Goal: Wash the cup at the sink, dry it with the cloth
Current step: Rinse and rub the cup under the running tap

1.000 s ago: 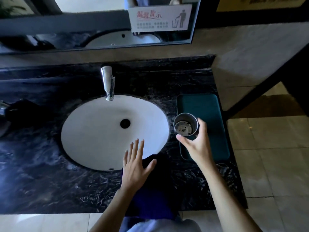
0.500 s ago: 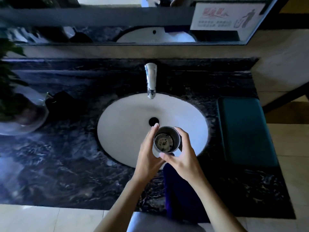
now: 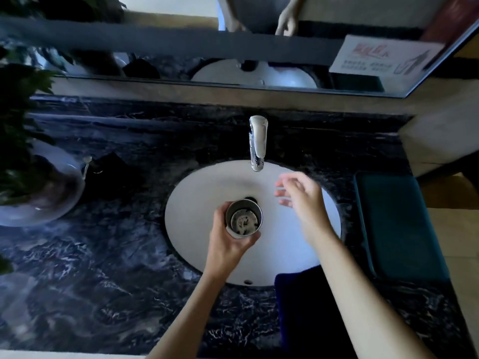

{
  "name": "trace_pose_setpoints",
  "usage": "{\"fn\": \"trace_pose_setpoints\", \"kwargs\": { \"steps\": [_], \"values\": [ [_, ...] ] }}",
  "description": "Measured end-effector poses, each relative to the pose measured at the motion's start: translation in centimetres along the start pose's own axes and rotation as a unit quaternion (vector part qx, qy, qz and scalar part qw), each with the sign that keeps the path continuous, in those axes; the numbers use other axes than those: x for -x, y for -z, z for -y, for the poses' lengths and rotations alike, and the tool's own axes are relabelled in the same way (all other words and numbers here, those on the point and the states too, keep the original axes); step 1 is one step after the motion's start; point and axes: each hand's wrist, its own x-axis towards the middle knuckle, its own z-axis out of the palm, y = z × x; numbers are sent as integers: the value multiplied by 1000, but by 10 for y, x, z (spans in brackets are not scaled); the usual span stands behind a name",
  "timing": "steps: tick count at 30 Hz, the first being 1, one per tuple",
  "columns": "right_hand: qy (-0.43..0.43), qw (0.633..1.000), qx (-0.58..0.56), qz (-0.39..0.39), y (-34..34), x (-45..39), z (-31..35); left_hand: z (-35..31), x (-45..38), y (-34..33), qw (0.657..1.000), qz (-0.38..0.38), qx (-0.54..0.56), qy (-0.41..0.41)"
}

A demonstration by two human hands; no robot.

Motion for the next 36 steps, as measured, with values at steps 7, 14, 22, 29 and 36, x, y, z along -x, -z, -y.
{"fn": "trace_pose_setpoints", "kwargs": {
  "steps": [7,14,22,29,36],
  "values": [
    [-99,994,23,30,-37,-78,28,18,-45,-7,999,3,-15,40],
    [-122,992,3,-1,-47,-97,16,38,-80,-13,998,16,-21,60],
    [-153,988,-11,32,-49,-104,11,45,-101,-18,998,14,-13,56],
    [-138,987,-78,29,-44,-113,31,46,-110,-20,998,11,-8,60],
    [-122,987,-87,51,-41,-114,29,49,-120,-28,997,23,8,78]
  ]
}}
